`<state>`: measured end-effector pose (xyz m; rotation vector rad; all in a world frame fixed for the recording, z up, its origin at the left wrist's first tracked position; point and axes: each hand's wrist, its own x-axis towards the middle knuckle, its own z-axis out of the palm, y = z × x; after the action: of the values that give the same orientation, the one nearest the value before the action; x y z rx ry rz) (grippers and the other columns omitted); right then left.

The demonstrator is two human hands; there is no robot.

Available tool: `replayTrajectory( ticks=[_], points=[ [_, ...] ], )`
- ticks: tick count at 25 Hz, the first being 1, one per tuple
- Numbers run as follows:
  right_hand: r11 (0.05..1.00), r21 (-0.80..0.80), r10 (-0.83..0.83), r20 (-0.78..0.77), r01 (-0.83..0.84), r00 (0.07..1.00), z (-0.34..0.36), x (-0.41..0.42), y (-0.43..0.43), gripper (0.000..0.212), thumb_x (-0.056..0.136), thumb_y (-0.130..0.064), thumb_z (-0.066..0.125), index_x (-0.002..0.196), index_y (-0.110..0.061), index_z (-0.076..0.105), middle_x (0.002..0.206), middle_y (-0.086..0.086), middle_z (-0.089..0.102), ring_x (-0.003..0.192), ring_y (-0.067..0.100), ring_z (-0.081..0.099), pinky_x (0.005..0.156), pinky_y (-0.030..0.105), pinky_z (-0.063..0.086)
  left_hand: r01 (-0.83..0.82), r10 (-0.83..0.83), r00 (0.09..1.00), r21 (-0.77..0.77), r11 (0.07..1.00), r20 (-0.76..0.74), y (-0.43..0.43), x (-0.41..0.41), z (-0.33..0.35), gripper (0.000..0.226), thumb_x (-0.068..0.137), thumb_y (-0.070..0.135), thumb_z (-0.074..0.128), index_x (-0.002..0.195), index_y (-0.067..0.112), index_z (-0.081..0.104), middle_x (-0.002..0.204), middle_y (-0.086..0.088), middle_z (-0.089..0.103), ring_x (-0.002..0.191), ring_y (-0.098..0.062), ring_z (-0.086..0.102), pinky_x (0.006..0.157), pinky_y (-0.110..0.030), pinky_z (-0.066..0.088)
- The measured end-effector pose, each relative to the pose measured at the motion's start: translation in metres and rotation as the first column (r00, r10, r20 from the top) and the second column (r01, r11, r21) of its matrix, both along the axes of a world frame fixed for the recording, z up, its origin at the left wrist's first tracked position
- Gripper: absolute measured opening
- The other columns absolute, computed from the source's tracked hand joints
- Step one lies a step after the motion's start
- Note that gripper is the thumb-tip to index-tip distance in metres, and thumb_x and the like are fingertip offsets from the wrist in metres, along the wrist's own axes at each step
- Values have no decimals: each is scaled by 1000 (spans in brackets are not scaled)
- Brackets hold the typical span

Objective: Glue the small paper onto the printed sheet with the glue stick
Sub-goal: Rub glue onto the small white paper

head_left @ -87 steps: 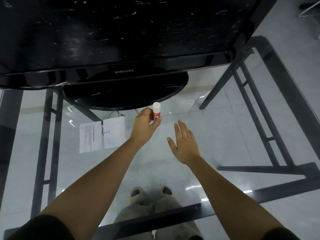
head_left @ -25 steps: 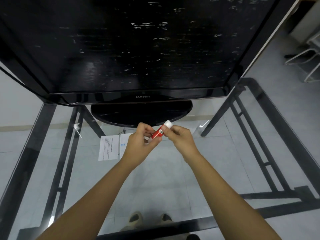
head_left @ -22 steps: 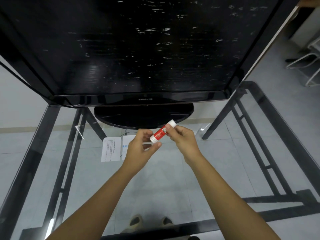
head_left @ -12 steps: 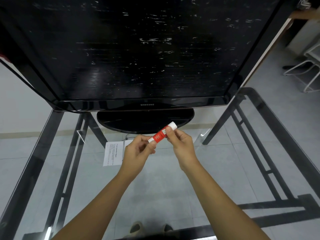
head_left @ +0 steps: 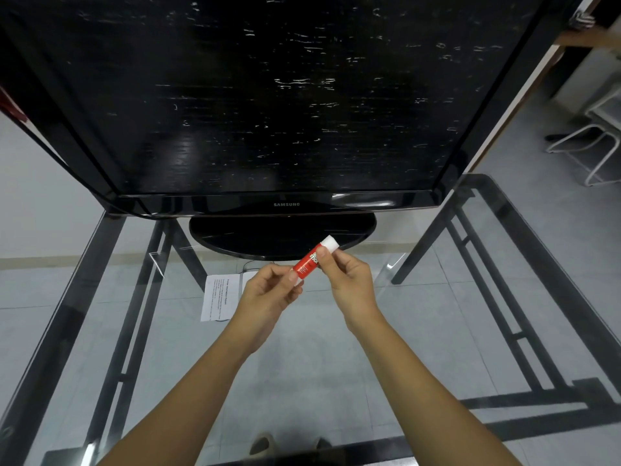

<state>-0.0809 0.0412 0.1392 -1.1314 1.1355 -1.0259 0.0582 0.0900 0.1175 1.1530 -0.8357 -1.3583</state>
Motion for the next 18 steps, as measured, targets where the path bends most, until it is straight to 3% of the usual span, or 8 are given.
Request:
replayTrajectory(
  ticks=[4,6,8,10,14,18],
  points=[
    [1000,20,-10,-24,10,1000,-1,1,5,24,81,-44,63,83,-21,71,81,0,70,80,6,65,64,5,46,-121,142,976,-136,983,162,7,-5,1,15,78,15,70,87,22,60,87,6,67,83,-6,64,67,-11,49],
    [1000,21,-16,-19,16,1000,1,1,7,23,81,-44,63,80,-23,71,86,8,70,82,14,65,64,5,46,-105,126,977,-125,987,174,9,-6,2,19,79,22,69,95,26,58,91,12,67,84,-4,64,68,-12,50],
    [1000,15,-17,-1,17,1000,4,2,8,20,80,-45,64,77,-26,71,88,11,70,84,17,64,65,5,47,-71,71,997,11,997,29,9,-6,3,22,83,36,60,101,25,58,87,6,70,80,-10,66,70,-18,52],
    [1000,12,-9,18,9,1000,7,2,9,21,77,-48,64,77,-28,71,84,6,71,79,10,66,66,7,47,-73,85,986,87,994,-143,9,-4,3,20,89,35,53,95,19,63,76,-1,70,72,-15,65,69,-22,53],
    [1000,14,3,20,-3,1000,6,1,11,18,79,-45,63,78,-28,71,82,-1,72,84,2,66,69,9,48,-99,100,994,-25,995,49,15,-4,3,4,84,25,63,86,28,65,89,11,69,86,-5,65,67,-10,50],
    [1000,-11,6,-1,-6,1000,7,1,14,24,75,-50,63,79,-28,71,81,-1,72,82,4,66,69,9,49,-127,137,982,-80,989,131,20,-4,3,16,79,25,68,90,34,60,96,12,67,90,-4,63,66,-10,49]
  ],
)
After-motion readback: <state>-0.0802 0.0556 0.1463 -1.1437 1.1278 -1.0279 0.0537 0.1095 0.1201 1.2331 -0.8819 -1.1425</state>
